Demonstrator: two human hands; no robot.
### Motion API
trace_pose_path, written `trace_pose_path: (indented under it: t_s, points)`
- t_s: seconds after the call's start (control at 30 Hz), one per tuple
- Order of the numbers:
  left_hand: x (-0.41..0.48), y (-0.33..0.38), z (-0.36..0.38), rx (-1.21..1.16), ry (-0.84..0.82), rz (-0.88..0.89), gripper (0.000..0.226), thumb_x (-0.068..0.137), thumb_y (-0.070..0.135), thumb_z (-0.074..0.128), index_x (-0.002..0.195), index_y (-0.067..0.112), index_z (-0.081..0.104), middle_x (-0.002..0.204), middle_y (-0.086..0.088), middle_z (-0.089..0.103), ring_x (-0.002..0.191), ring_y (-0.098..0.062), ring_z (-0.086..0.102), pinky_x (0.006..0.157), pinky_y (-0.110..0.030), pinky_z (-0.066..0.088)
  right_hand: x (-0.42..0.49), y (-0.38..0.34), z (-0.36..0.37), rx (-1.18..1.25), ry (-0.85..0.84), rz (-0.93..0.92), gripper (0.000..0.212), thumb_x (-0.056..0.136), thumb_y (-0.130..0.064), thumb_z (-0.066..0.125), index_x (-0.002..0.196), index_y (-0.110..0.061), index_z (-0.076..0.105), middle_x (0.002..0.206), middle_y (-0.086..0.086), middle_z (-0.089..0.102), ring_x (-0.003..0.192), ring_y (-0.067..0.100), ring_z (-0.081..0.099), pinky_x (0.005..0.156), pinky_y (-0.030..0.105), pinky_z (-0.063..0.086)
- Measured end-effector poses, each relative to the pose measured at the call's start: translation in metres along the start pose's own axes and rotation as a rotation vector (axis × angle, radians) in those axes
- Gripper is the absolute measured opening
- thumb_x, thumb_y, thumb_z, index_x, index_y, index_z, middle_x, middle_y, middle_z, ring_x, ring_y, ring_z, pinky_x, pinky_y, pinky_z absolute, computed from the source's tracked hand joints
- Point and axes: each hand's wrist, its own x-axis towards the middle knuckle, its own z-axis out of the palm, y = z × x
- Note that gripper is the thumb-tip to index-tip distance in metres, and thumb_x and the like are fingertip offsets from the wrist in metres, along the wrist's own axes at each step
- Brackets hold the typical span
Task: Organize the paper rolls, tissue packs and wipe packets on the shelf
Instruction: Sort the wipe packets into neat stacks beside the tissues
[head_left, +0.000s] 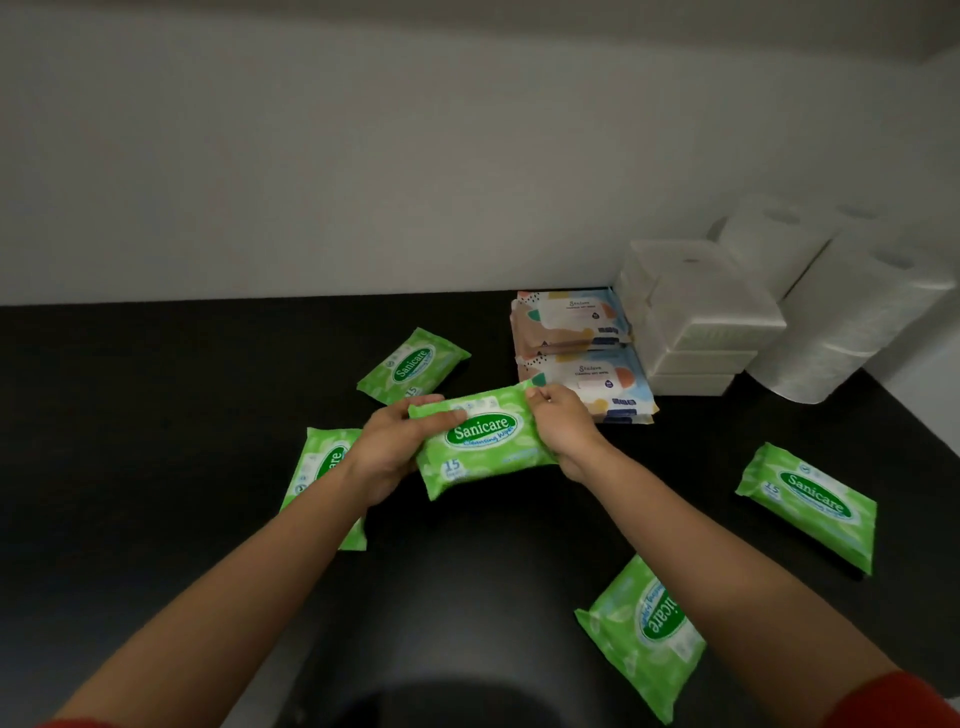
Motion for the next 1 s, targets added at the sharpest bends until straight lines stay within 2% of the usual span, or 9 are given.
trace_pose_path:
  t_s: [0.1,0.23,0.37,0.47,0.57,0.67,0.73,0.83,1.0]
  points:
    - [0.006,0.002,-0.011,-0.046,0.043,0.003,0.041,0.08,0.011,0.072,0.117,0.003,0.056,0.102,-0.015,0.072,0.092,-0.027,0.071,0.075,-0.036,0.06,0.012,-0.009,0.018,-0.008,-0.025,0.006,0.018,0.101,-0.028,0.041,0.101,-0.013,0.051,0.09,0.005,0.059,0.078,0.014,0.056,0.06,0.026,0.046]
    - [0.019,0.007,-0.024,0.04,0.152,0.092,0.034,0.084,0.01,0.069,0.114,0.005,0.053,0.099,-0.012,0.07,0.084,-0.022,0.071,0.071,-0.032,0.06,0.023,-0.014,0.043,-0.009,-0.166,0.062,0.036,0.091,-0.037,0.06,0.112,-0.009,0.051,0.097,0.008,0.068,0.081,0.017,0.068,0.068,0.032,0.059]
    - [0.041,0.013,-0.037,0.162,0.244,0.136,0.052,0.083,0.021,0.072,0.125,0.012,0.043,0.111,-0.01,0.064,0.091,-0.021,0.068,0.078,-0.035,0.058,0.032,-0.014,0.057,-0.061,-0.239,0.035,0.053,0.08,-0.027,0.075,0.116,-0.013,0.04,0.11,0.005,0.063,0.093,0.017,0.067,0.071,0.029,0.056]
    - [0.06,0.02,-0.042,0.219,0.322,0.145,0.065,0.079,0.035,0.075,0.13,0.014,0.042,0.116,-0.009,0.061,0.101,-0.024,0.065,0.09,-0.043,0.054,0.038,-0.021,0.059,0.033,-0.238,0.028,0.051,0.077,-0.018,0.078,0.118,-0.013,0.047,0.11,0.006,0.065,0.096,0.018,0.066,0.073,0.026,0.056]
    - [0.077,0.033,-0.04,0.265,0.331,0.175,0.057,0.082,0.055,0.059,0.115,0.008,0.058,0.104,-0.009,0.066,0.093,-0.022,0.065,0.082,-0.034,0.053,0.047,-0.032,0.055,0.213,-0.241,0.092,0.027,0.081,-0.01,0.073,0.103,-0.013,0.058,0.103,0.006,0.068,0.094,0.021,0.067,0.072,0.027,0.056]
    - [0.092,0.047,-0.034,0.353,0.414,0.234,0.042,0.101,0.038,0.031,0.092,0.012,0.063,0.091,-0.009,0.064,0.09,-0.025,0.061,0.083,-0.035,0.046,0.066,-0.038,0.052,0.33,-0.146,0.119,0.031,0.083,-0.013,0.071,0.112,-0.01,0.058,0.11,0.011,0.068,0.093,0.022,0.068,0.075,0.033,0.057]
    - [0.103,0.049,-0.037,0.613,0.481,0.292,0.037,0.102,0.028,0.029,0.108,0.016,0.064,0.11,-0.007,0.064,0.107,-0.025,0.058,0.094,-0.035,0.04,0.076,-0.04,0.052,0.333,-0.051,0.094,0.025,0.087,-0.015,0.067,0.11,-0.013,0.059,0.11,0.009,0.069,0.093,0.021,0.068,0.081,0.035,0.056]
    - [0.115,0.043,-0.043,1.057,0.409,0.355,0.036,0.095,0.022,0.046,0.13,0.023,0.054,0.132,-0.006,0.053,0.125,-0.027,0.041,0.103,-0.035,0.03,0.086,-0.045,0.048,0.343,0.06,0.037,0.048,0.091,-0.012,0.062,0.135,-0.02,0.046,0.118,0.003,0.065,0.102,0.019,0.065,0.085,0.032,0.054]
    - [0.119,0.033,-0.042,1.219,0.262,0.351,0.064,0.085,0.033,0.064,0.142,0.028,0.037,0.145,-0.004,0.037,0.133,-0.03,0.029,0.106,-0.041,0.032,0.092,-0.041,0.042,0.29,0.126,0.005,0.049,0.093,-0.009,0.056,0.138,-0.022,0.042,0.122,0.004,0.061,0.104,0.02,0.064,0.077,0.028,0.055]
